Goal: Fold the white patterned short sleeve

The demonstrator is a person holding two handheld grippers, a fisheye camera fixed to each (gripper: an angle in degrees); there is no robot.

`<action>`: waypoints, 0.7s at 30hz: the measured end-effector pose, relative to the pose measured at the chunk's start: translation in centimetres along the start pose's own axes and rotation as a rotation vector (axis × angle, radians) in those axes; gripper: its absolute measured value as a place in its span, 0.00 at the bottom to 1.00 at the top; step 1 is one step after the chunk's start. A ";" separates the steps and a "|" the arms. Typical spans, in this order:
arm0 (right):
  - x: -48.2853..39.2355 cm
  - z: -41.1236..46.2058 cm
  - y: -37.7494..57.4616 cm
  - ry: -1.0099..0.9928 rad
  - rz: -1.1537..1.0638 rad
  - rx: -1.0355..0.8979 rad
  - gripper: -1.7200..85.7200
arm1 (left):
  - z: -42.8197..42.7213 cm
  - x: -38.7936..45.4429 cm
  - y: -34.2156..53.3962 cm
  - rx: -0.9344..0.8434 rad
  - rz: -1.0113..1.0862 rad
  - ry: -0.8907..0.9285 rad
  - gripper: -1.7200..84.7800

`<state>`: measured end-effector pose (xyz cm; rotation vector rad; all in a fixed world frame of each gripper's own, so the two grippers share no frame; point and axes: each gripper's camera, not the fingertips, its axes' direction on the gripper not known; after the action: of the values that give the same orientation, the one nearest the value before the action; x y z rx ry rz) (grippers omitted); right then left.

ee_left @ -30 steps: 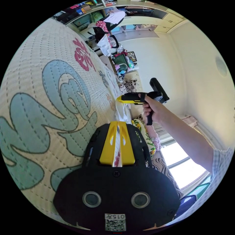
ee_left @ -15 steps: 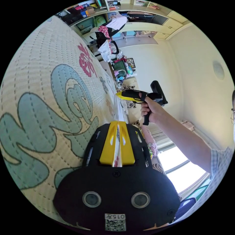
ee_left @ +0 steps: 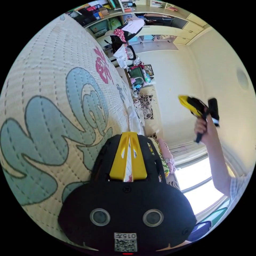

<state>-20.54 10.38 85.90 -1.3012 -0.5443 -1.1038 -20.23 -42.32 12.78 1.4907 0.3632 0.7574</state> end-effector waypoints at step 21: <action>-9.8 -8.3 79.6 -0.146 1.242 -0.061 0.11 | 7.5 13.1 21.2 -0.980 0.431 -0.532 0.11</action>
<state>42.48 -2.62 37.39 -1.4148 0.2365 0.0116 -10.69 -41.32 36.99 0.7614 -0.6803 0.6791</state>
